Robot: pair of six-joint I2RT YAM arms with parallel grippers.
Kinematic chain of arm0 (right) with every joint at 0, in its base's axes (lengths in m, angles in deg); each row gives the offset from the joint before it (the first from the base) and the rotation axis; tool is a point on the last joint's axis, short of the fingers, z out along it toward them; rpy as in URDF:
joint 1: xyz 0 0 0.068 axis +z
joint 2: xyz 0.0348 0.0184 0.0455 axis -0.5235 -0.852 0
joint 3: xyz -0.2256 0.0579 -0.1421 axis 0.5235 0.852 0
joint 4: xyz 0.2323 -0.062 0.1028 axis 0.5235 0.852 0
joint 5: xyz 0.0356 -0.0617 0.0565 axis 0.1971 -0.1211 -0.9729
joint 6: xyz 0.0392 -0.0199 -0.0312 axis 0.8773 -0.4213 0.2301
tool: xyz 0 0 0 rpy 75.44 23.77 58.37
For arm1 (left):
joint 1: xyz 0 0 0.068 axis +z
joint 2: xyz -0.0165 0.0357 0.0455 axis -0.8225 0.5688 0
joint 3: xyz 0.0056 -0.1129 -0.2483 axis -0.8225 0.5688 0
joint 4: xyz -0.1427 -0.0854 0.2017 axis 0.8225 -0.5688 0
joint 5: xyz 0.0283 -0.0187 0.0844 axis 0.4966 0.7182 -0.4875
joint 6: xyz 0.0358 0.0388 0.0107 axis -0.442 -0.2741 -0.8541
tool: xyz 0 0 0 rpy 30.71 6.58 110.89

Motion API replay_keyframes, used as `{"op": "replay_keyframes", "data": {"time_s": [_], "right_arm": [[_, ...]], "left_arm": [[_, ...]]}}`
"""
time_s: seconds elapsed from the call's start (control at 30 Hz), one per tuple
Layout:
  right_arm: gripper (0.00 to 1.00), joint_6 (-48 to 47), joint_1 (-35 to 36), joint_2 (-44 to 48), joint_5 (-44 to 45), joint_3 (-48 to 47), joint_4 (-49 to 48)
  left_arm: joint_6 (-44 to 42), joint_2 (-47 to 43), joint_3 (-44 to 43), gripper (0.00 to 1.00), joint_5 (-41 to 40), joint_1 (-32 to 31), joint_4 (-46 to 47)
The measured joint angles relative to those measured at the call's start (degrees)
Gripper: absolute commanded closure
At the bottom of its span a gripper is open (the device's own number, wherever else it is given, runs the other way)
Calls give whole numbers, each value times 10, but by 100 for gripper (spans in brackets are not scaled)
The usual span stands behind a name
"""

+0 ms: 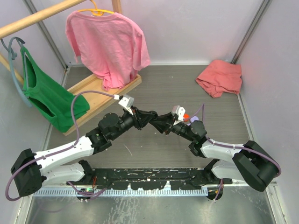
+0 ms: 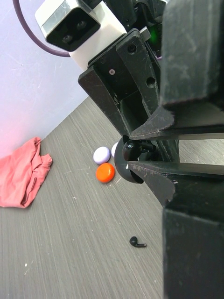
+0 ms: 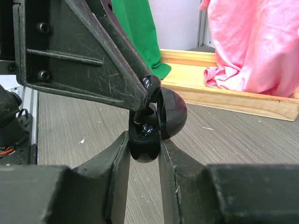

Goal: Insert the wireless bluetooth earbuds into the charging case
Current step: Place the earbud in the charging case.

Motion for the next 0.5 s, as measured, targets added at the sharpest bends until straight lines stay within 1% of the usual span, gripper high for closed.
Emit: {"op": "replay_keyframes", "data": {"time_s": [0.5], "right_arm": [[98, -11, 0, 3, 2, 0, 7]], "left_arm": [[-12, 10, 9, 85, -8, -7, 10]]}}
